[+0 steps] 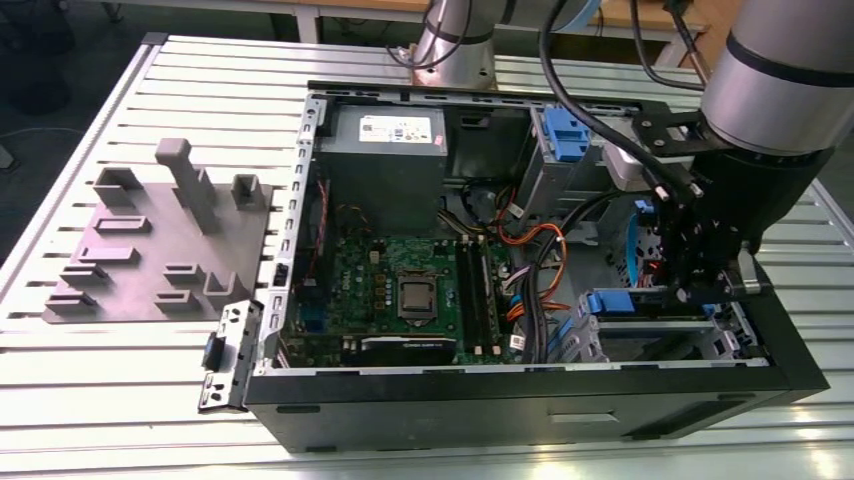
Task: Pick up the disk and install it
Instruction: 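Insert the first disk wire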
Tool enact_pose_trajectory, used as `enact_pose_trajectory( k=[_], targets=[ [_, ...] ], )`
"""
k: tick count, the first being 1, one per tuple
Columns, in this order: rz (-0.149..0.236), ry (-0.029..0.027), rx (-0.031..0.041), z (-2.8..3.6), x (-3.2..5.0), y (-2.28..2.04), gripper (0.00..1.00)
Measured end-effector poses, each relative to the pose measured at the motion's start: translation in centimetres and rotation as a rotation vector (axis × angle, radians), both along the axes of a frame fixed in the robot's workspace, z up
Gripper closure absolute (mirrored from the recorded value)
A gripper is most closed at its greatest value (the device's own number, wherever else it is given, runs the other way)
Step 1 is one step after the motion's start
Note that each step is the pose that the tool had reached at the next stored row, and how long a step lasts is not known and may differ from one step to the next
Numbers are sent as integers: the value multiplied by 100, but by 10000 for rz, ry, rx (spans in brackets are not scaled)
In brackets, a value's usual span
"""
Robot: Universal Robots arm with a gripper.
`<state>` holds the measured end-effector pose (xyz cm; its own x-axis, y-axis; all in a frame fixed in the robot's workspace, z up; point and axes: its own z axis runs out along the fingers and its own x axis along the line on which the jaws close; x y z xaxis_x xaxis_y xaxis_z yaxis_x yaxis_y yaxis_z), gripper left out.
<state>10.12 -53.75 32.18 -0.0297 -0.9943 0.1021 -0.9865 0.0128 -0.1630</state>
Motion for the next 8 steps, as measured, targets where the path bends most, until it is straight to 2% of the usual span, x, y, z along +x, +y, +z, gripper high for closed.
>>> enact_pose_trajectory(
  k=[1,4,5,8],
  targets=[
    [0,0,-4,5,0,0,67],
    [0,0,27,63,0,0,66],
    [0,0,53,74,0,0,60],
    [0,0,61,73,0,0,60]
  ],
)
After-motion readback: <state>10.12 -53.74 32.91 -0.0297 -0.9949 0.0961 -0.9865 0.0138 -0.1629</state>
